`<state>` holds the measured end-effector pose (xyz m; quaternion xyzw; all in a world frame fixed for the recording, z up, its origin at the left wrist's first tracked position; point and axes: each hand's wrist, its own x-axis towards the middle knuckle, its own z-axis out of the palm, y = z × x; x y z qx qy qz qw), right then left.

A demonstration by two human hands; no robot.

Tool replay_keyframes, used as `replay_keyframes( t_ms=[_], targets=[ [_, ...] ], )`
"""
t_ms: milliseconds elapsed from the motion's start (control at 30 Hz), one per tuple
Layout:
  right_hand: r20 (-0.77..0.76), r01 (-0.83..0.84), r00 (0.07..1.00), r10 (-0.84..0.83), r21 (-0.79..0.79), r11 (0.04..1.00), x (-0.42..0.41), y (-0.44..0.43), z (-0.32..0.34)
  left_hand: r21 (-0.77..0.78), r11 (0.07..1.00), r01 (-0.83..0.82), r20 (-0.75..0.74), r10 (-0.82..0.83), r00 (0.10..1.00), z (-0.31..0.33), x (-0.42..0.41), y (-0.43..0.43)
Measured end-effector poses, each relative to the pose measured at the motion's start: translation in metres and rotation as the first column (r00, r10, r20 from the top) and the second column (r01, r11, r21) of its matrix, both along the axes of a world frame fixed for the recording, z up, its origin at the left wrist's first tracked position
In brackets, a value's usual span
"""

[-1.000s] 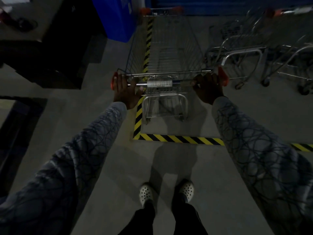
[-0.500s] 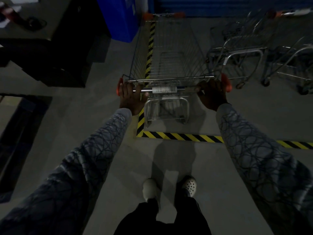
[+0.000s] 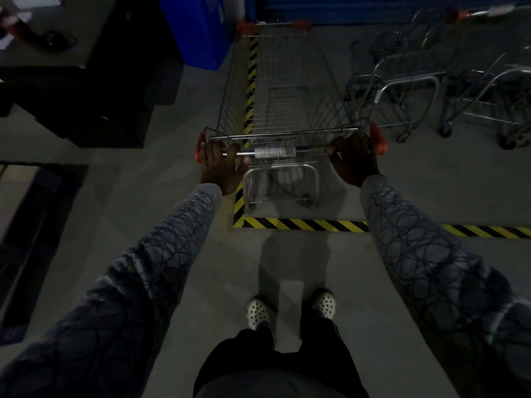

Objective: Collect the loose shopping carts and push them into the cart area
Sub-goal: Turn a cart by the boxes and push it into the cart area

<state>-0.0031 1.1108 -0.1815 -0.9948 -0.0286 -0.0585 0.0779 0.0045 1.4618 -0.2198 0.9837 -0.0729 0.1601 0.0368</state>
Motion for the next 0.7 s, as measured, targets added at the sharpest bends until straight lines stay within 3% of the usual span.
replay_keyframes(
  t_ms=[200,700],
  targets=[
    [-0.012,0.018,1.0,-0.018,0.03,0.999,-0.0014,-0.0001,-0.0005,0.018,1.0,0.009,0.126,-0.011,0.992,-0.0047,0.0013,0.0011],
    [-0.017,0.014,1.0,-0.014,0.031,0.999,-0.0059,0.007,0.0022,-0.032,0.999,0.006,0.213,0.001,0.977,-0.008,0.0024,0.0028]
  ],
)
